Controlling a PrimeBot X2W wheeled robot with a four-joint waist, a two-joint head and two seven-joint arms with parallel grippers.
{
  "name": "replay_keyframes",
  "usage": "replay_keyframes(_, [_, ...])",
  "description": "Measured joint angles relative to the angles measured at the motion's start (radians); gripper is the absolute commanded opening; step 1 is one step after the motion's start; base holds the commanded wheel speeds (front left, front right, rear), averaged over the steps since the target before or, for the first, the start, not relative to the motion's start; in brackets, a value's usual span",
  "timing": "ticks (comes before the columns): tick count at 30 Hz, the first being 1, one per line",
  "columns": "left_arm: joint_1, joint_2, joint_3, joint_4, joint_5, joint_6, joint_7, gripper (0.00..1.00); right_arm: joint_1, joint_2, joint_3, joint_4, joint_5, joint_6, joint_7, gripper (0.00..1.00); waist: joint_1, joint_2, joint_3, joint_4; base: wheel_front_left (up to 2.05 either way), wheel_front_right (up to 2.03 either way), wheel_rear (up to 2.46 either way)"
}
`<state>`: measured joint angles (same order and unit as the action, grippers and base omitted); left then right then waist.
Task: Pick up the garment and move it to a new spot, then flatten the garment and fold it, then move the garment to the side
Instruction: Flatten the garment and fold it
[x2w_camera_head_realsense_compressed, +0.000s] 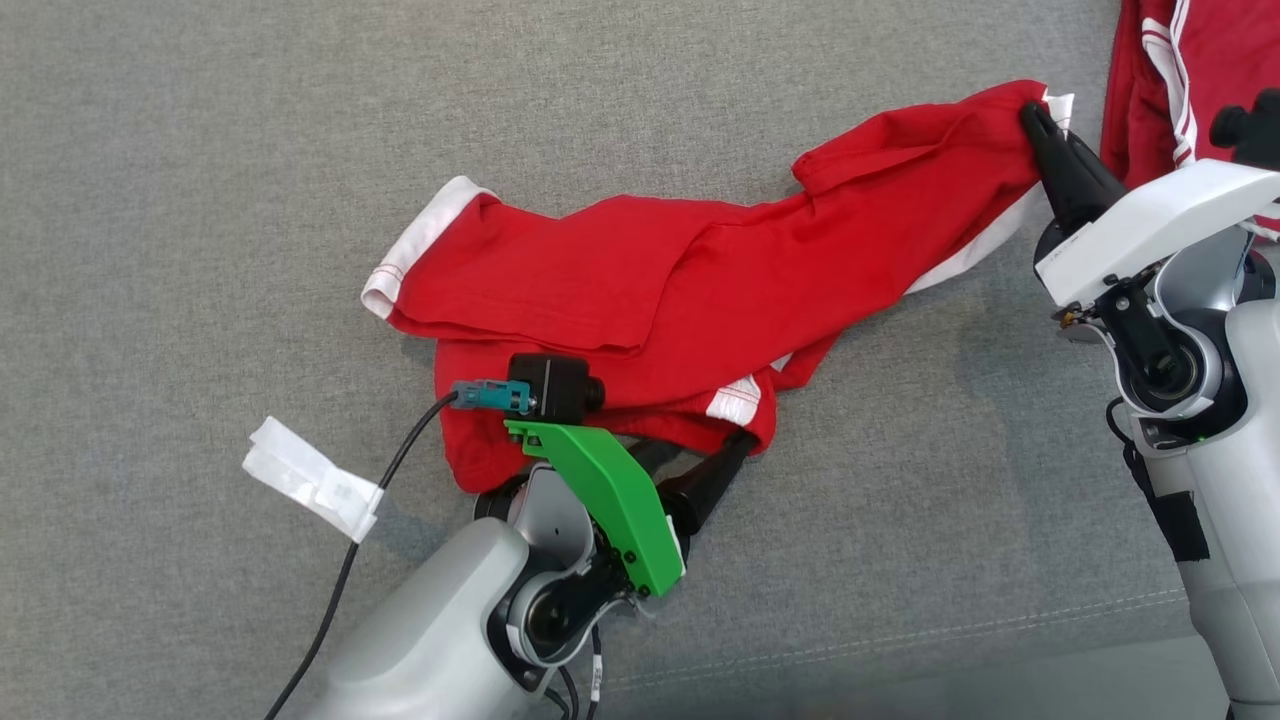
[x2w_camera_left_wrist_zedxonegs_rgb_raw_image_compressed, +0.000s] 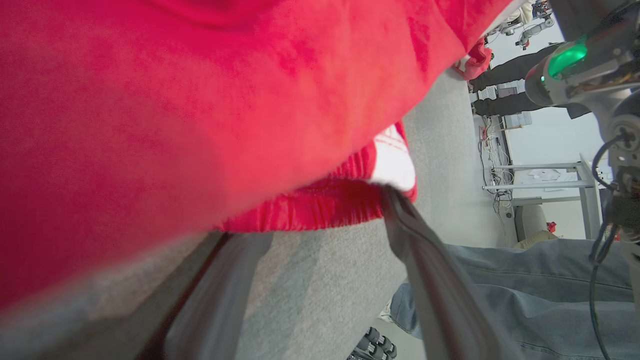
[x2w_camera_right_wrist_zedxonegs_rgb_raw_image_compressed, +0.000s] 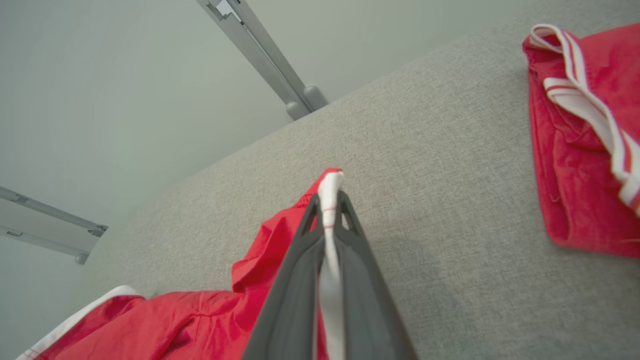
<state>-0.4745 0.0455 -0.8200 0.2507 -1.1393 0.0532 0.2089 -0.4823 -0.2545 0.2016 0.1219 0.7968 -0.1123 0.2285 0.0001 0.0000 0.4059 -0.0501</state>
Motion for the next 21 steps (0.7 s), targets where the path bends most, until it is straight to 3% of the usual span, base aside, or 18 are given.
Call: replay_keyframes(21, [-0.003,0.000,-0.081,-0.013,-0.026,-0.001,-0.015,1.00,0.026,-0.041,-0.045,0.054,0.000,0.011,-0.035,0.00,0.0000,0.0000,-0.046,0.074,0.00,0.00,0.00])
